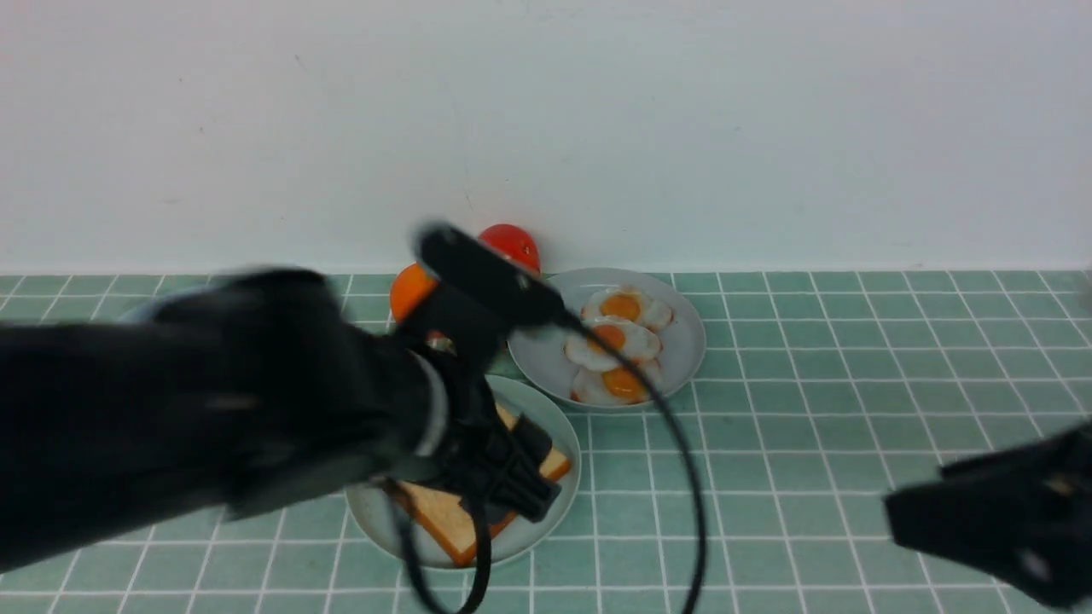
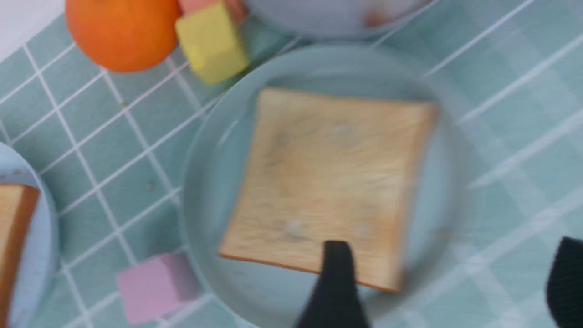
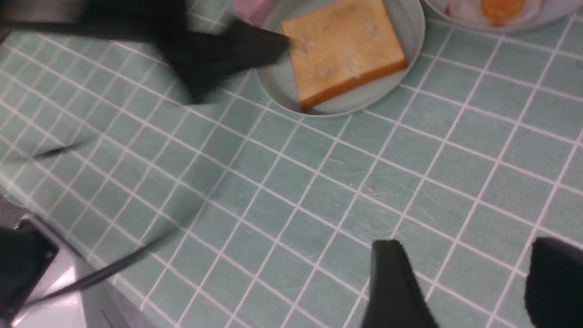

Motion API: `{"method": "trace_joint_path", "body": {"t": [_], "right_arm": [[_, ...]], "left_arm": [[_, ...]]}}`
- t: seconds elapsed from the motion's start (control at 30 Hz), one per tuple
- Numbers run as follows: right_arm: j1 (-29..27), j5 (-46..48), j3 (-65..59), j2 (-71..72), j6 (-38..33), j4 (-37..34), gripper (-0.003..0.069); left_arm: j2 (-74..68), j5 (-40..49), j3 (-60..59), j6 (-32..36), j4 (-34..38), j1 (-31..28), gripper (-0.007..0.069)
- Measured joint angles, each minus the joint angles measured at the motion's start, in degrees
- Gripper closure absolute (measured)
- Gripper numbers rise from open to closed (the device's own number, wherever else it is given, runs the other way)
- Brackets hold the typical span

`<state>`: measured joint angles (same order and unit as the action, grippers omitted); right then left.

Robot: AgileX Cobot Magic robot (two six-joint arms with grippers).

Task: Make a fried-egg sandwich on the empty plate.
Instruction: Use the left arm to put a slice of bread into the empty plate in the middle, then use the right arm to grab a fried egg

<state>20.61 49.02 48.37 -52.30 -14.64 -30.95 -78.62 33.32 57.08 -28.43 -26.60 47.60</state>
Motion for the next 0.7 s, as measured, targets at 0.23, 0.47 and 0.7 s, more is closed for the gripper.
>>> {"method": "trace_joint_path", "body": {"t": [0.23,0.47,0.7], "right_arm": [[0.0,-2.92,8.22,-17.17,0.0,-0.25,0.0345],[-0.41,-3.9,18.54,-35.57,0.51,-1.32,0.0354],[-6.49,-4.6,28.61,-51.1,2.57,-4.58,0.0354]], "left_arm": [[24.07,0.63,-4.99,0.0,10.24,1.63,0.0576],[51.78,-3.52,-19.24,-0.01,11.55,1.63,0.0638],[63.21,-7.11,-26.69,-1.44,9.94,1.63,0.0638]]}}
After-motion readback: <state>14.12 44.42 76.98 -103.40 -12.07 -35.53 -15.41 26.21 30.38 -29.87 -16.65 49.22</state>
